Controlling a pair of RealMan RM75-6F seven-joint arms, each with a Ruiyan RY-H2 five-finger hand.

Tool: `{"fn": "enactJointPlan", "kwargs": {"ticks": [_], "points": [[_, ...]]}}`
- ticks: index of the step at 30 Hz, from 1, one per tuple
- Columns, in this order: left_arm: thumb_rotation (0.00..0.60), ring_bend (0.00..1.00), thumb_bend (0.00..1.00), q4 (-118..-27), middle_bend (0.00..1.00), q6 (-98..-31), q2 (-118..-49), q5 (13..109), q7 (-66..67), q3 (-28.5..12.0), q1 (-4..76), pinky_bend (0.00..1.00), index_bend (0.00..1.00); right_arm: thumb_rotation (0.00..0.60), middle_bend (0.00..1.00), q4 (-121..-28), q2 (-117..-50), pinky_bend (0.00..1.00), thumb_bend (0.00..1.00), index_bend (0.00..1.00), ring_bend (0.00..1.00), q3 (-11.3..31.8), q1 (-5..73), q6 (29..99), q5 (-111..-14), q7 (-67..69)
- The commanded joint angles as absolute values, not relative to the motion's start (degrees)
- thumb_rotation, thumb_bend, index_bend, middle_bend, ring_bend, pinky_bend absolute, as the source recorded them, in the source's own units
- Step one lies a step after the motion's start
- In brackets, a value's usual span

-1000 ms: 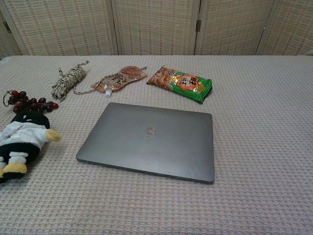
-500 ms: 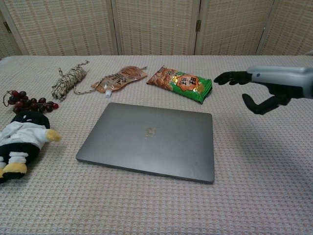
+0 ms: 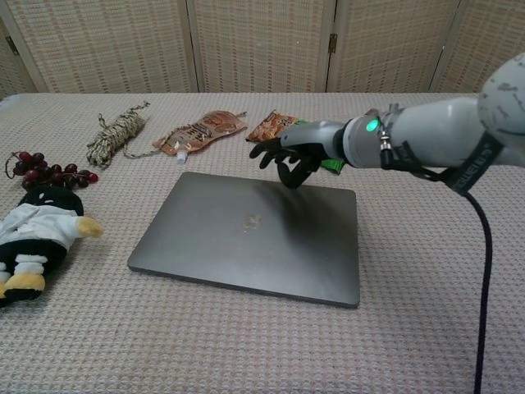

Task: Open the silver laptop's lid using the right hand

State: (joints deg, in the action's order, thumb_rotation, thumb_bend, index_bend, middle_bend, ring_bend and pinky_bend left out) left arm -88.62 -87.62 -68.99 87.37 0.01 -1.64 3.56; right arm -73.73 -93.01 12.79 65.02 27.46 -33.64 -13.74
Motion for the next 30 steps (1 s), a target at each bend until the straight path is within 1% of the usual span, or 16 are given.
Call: {"fn": "enactJointPlan", "kwargs": {"ticks": [1,7,13,16,22,30], "points": [[0.6,0.16,0.34,-88.5,0.19,-87.5,-69.0,87.2,-0.1,-1.7,3.5,0.0,0.18,0.6,0.13,-68.2,-97.2,0.0,0.9,0.0,0.04,10.9,70.3,25.5,-28.5,-15.3],[0.6,0.16,0.34,-87.8,0.19,-87.2,-69.2,86.5,-0.6,-1.7,3.3,0.0,0.18,0.6,0.13,-63.1,-100.5,0.0,0.9,0.0,0.04,8.4,76.1,25.5,-22.9,-16.8],[0.6,0.16,0.34,-87.2,0.19,-87.0,-69.2,86.2,-1.1,-1.7,3.2,0.0,0.18,0.6,0.12,-60.9,-101.9,0.0,0.9,0.0,0.04,6.4,79.1,25.3,-19.3,-17.6],[0.6,0.16,0.34,-87.1,0.19,-86.9,-69.2,86.0,-1.3,-1.7,3.2,0.0,0.18,0.6,0.12,-60.4,-102.2,0.0,0.9,0.0,0.04,6.2,79.7,24.7,-18.9,-17.2],[0.6,0.16,0.34,-87.1,0.19,-86.9,-69.3,86.0,-1.2,-1.7,3.1,0.0,0.18,0.6,0.12,-62.6,-101.3,0.0,0.9,0.0,0.04,6.5,79.2,23.7,-22.6,-15.6],[0.6,0.16,0.34,-87.7,0.19,-86.8,-69.3,86.5,-0.4,-1.7,3.4,0.0,0.18,0.6,0.12,-70.3,-98.3,0.0,0.9,0.0,0.04,6.4,76.4,25.2,-31.2,-13.5]]}}
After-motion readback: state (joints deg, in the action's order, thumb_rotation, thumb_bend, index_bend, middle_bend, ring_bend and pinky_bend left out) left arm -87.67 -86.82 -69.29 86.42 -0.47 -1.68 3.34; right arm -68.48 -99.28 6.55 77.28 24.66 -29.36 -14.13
